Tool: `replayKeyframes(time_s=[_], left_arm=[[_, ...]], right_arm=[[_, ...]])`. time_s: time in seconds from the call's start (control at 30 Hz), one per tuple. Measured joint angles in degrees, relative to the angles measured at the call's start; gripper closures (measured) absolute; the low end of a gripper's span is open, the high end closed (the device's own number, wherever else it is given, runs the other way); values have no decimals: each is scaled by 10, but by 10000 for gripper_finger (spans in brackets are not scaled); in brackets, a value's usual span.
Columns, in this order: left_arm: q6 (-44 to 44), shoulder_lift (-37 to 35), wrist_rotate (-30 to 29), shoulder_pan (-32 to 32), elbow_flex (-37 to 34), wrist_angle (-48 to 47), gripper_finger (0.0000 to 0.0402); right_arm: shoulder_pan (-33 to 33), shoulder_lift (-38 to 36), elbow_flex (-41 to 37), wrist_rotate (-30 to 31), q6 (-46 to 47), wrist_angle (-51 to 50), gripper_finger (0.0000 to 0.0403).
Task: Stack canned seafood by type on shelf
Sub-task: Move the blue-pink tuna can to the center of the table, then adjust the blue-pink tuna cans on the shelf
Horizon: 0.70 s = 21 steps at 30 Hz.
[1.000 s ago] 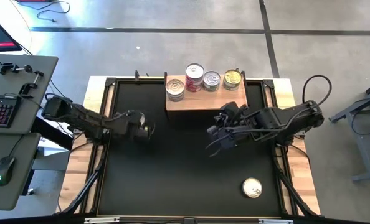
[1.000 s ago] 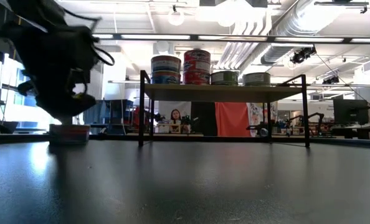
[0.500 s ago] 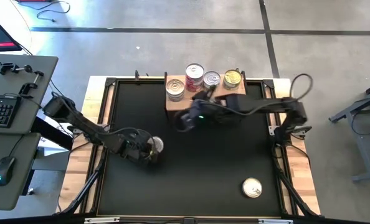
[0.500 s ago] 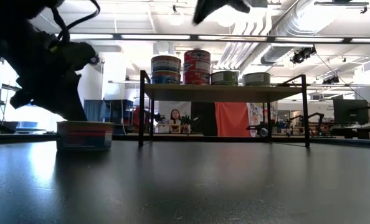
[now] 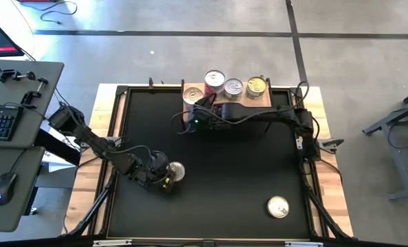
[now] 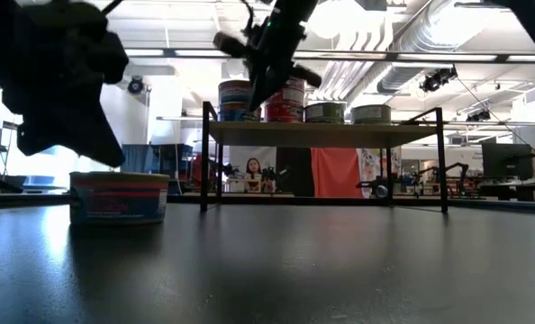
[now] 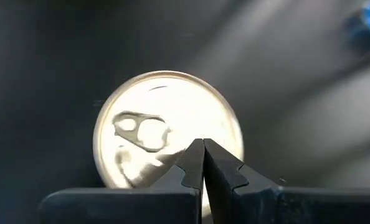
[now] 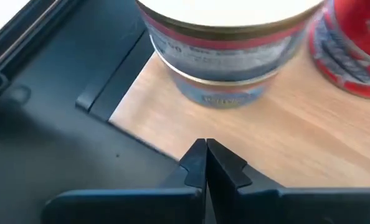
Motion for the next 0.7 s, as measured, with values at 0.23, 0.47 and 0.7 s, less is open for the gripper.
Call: replayKeyframes(time_s=[0.23, 0.47, 0.7], left_arm=[[49, -30, -2, -7, 0, 37, 401], [110, -85, -2, -3, 1, 27, 401], [144, -161, 0, -3, 2, -39, 401]], right_arm=[[-12, 14, 0, 17, -17, 29, 403], [-26, 15, 0, 15, -28, 48, 403], [-38, 15, -1, 25, -32, 68, 403]])
